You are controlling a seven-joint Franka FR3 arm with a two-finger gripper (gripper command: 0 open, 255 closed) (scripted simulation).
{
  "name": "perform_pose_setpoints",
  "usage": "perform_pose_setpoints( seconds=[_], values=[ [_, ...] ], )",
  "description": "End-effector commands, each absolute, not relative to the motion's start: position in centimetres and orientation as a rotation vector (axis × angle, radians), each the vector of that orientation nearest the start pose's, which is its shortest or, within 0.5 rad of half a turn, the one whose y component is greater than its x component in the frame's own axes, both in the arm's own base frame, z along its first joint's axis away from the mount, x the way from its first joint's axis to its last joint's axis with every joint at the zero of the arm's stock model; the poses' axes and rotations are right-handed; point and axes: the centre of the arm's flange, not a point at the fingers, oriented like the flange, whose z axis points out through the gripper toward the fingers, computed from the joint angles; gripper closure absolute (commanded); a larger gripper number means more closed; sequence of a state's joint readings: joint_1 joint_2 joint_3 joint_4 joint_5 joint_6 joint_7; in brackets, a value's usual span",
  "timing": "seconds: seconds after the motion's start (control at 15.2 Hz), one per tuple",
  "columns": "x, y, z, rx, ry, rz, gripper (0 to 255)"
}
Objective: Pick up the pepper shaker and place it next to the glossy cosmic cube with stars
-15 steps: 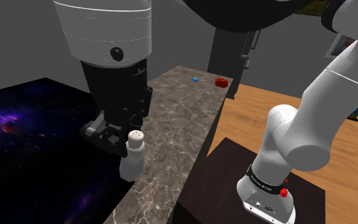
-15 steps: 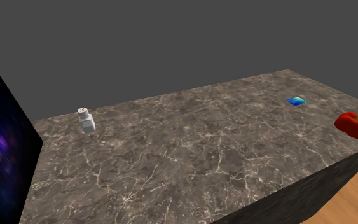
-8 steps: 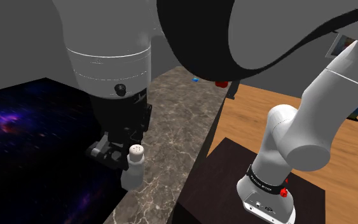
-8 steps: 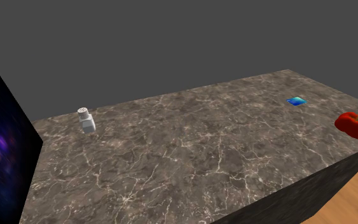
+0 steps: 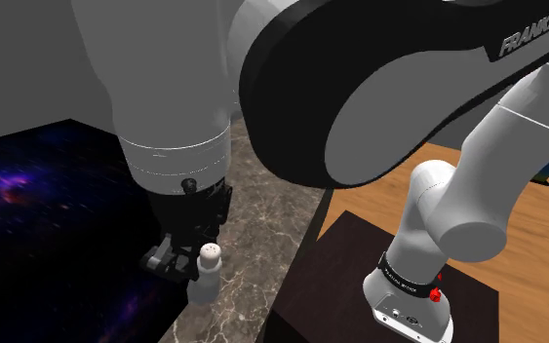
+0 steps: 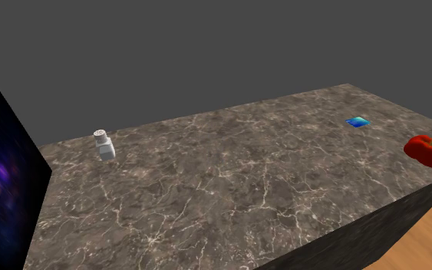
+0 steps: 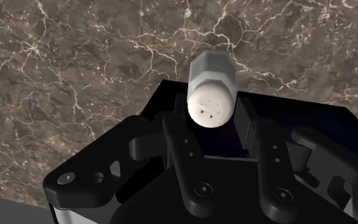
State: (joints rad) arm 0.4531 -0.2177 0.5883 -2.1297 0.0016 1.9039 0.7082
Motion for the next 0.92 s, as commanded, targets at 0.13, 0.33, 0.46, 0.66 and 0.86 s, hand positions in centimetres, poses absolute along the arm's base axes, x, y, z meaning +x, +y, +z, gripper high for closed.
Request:
perform_pose_setpoints(
  seconds=[0.13, 0.33, 0.46, 0.66, 0.86],
  values=[
    [23.8, 43.3, 46.0, -3.208, -0.516, -0.102, 255],
    [23.8, 43.3, 44.5, -3.208, -0.516, -0.102, 255],
    [23.8, 43.3, 43.4, -3.208, -0.516, -0.102, 255],
    [23.8, 43.3, 41.8, -3.208, -0.516, -0.102, 255],
    [23.8, 43.3, 40.2, -3.208, -0.516, -0.102, 255]
  ],
)
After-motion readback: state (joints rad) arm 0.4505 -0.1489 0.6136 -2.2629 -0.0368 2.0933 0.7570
